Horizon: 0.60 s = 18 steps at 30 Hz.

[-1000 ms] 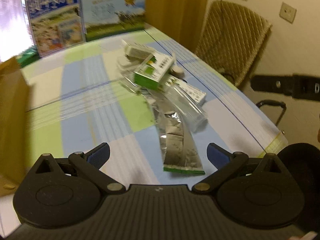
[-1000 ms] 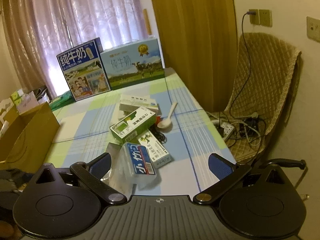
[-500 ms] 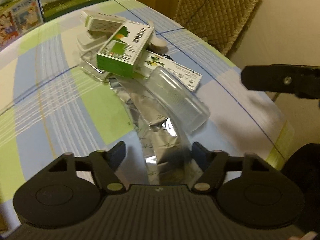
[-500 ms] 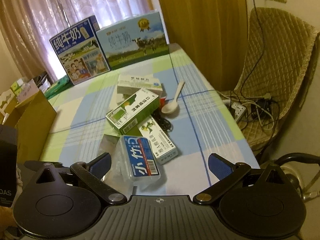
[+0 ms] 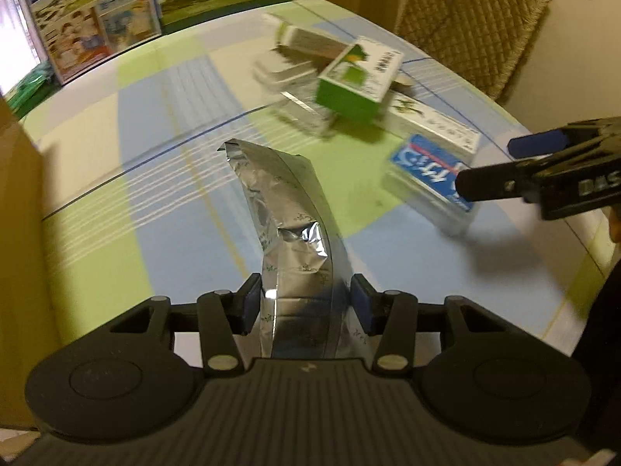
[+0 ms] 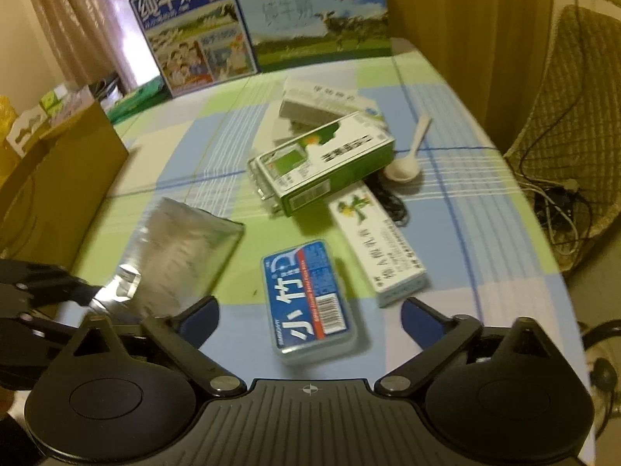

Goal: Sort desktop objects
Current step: 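Grasp the silver foil pouch with the left tool while the right tool grasps the blue floss case, then carry the foil pouch and blue floss case toward the cardboard box with both tools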

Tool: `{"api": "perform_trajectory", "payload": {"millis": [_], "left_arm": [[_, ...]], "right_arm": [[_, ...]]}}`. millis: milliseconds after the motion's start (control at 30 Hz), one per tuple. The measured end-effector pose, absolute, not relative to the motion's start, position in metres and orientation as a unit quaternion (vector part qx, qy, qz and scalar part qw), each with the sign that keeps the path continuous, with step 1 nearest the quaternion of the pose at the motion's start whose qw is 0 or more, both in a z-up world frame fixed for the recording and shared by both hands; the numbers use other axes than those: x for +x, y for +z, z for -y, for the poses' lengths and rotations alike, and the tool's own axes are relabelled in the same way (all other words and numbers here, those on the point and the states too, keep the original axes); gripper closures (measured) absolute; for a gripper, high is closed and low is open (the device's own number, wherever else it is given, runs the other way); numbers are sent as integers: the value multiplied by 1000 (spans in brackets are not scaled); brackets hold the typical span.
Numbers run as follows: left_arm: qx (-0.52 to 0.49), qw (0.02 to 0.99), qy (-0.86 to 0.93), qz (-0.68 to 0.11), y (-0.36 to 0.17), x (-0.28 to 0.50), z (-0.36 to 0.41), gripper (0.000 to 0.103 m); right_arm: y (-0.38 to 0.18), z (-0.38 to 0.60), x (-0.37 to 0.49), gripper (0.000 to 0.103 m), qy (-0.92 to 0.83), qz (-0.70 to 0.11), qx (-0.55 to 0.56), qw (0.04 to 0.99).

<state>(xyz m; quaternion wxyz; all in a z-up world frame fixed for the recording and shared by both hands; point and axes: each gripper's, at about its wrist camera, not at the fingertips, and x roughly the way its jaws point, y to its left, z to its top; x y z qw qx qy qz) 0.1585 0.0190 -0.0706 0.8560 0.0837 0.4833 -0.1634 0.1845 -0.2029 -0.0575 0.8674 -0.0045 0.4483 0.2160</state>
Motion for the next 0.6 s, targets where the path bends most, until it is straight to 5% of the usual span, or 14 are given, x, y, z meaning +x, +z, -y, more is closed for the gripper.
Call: {"api": "perform_trajectory", "payload": {"millis": [200, 333, 600], "left_arm": [[64, 857, -168, -482, -69, 161, -31, 45], [45, 859, -164, -483, -67, 172, -34, 43], [35, 832, -183, -523, -81, 206, -27, 44]], "right_arm": [[-78, 187, 192, 18, 207, -455, -49, 865], [-86, 183, 191, 48, 212, -458, -58, 861], [-88, 175, 186, 48, 225, -446, -68, 864]]}}
